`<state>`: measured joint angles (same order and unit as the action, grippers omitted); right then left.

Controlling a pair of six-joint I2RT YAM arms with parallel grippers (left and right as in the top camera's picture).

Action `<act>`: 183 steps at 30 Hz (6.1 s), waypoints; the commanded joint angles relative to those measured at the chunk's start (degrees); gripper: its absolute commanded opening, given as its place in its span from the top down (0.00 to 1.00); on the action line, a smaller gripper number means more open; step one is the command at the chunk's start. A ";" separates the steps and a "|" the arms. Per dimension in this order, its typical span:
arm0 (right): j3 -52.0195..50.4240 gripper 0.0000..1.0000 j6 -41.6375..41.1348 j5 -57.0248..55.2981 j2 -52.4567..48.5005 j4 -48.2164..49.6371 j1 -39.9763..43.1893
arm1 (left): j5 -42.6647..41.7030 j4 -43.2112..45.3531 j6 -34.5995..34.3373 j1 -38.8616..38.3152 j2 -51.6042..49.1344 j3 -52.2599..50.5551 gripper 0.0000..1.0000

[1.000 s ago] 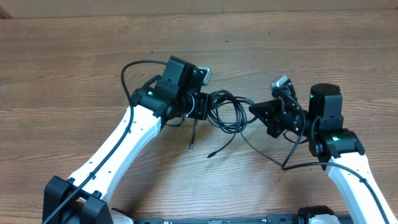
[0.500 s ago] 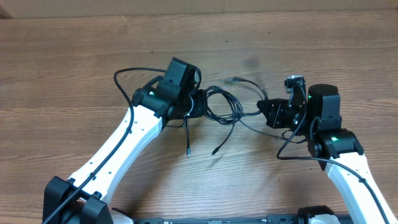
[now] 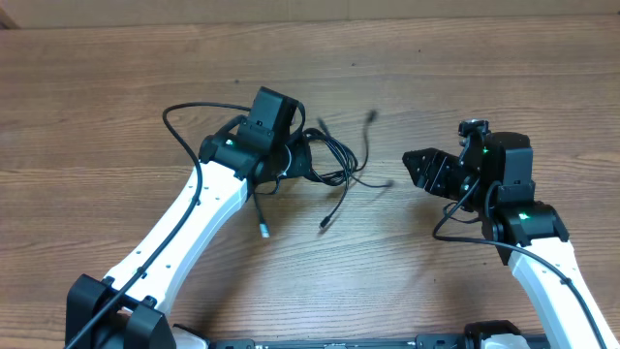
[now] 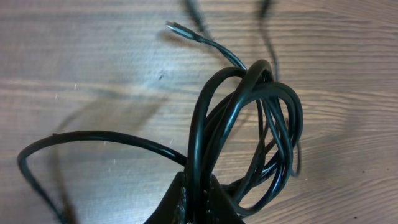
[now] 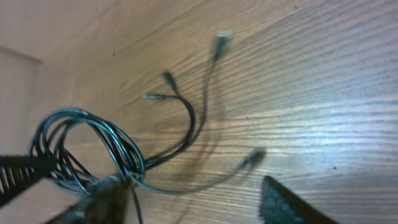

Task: Untangle cables

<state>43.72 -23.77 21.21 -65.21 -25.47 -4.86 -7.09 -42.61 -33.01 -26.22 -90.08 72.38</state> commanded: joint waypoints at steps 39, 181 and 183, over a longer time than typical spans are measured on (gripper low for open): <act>1.36 0.12 7.78 5.90 0.13 -3.80 0.04 | -32.70 3.72 47.82 -0.07 1.33 0.70 0.96; 1.33 0.07 9.86 -30.16 -3.06 -6.82 0.11 | -57.29 3.78 44.78 -6.69 1.33 0.68 0.96; 1.33 0.07 9.77 -31.63 -3.06 -7.04 0.11 | -55.30 2.71 44.76 -6.69 1.33 0.68 0.96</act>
<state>43.97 -10.83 -2.61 -67.92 -32.73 -4.97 -63.55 -38.48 11.97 -32.27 -90.11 72.05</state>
